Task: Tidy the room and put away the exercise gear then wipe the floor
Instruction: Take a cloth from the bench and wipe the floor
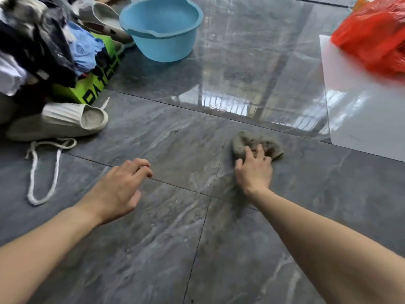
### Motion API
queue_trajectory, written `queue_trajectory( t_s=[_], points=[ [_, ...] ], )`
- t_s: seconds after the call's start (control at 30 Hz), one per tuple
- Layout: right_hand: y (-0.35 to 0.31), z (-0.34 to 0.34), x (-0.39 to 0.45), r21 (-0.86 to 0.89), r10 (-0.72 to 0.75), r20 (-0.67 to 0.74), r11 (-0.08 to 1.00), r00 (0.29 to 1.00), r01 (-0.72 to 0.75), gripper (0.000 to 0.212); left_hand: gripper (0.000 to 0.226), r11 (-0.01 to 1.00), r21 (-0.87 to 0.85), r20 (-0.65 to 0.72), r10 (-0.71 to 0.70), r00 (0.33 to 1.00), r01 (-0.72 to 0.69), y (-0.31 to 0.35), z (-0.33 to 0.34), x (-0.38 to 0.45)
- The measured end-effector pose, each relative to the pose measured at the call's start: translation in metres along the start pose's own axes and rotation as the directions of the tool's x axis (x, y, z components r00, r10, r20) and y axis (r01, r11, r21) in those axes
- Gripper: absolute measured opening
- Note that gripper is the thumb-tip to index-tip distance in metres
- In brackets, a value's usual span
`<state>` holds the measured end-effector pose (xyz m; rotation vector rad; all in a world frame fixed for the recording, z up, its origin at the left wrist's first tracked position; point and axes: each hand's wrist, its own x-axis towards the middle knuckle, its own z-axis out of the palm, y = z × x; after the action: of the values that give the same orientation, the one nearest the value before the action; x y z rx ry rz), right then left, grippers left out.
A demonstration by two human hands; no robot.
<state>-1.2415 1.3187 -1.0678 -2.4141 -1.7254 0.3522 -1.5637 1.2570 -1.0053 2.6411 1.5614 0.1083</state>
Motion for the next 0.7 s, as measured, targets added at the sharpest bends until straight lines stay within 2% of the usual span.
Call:
queue_trajectory(
  t_s=[0.07,0.1,0.2,0.3,0.33,0.4,0.47,0.53,0.6,0.7],
  points=[
    [-0.062,0.019,-0.038,0.035,-0.246,0.096,0.969,0.964,0.244,0.047,0.046,0.999,0.018,0.005,-0.049,0.999,0.049,-0.005,-0.011,-0.017],
    [-0.086,0.026,-0.063,0.067,-0.372,0.129,0.928,0.919,0.366,0.043,0.045,0.997,0.024,0.004,-0.072,0.997,0.072,-0.006,-0.014,-0.024],
    [-0.124,0.045,-0.147,0.125,-0.682,0.208,0.730,0.702,0.672,0.031,0.046,0.994,0.056,0.015,-0.096,0.995,0.095,-0.001,-0.021,-0.038],
    [-0.120,0.049,-0.220,0.096,-0.841,0.272,0.508,0.468,0.856,0.038,0.041,0.993,0.095,0.035,-0.070,0.997,0.066,0.012,-0.024,-0.038],
    [-0.112,0.048,-0.234,0.088,-0.865,0.290,0.450,0.410,0.889,0.042,0.042,0.994,0.101,0.041,-0.052,0.998,0.048,0.017,-0.025,-0.035],
    [-0.090,0.045,-0.243,0.084,-0.893,0.293,0.381,0.343,0.921,0.045,0.044,0.993,0.116,0.053,-0.008,0.999,0.002,0.029,-0.027,-0.025],
    [-0.060,0.042,-0.231,0.071,-0.902,0.280,0.360,0.328,0.930,0.041,0.045,0.989,0.133,0.055,0.056,0.997,-0.063,0.042,-0.028,-0.010],
    [-0.025,0.036,-0.207,0.074,-0.907,0.221,0.383,0.359,0.921,0.031,0.046,0.982,0.140,0.053,0.119,0.992,-0.125,0.057,-0.030,0.009],
    [0.015,0.025,-0.180,0.053,-0.871,0.157,0.477,0.465,0.877,0.029,0.045,0.972,0.144,0.059,0.179,0.982,-0.186,0.075,-0.031,0.030],
    [0.086,-0.004,-0.143,-0.007,-0.687,0.081,0.724,0.722,0.690,0.031,0.039,0.951,0.129,0.078,0.272,0.959,-0.280,0.104,-0.029,0.060]
  ],
)
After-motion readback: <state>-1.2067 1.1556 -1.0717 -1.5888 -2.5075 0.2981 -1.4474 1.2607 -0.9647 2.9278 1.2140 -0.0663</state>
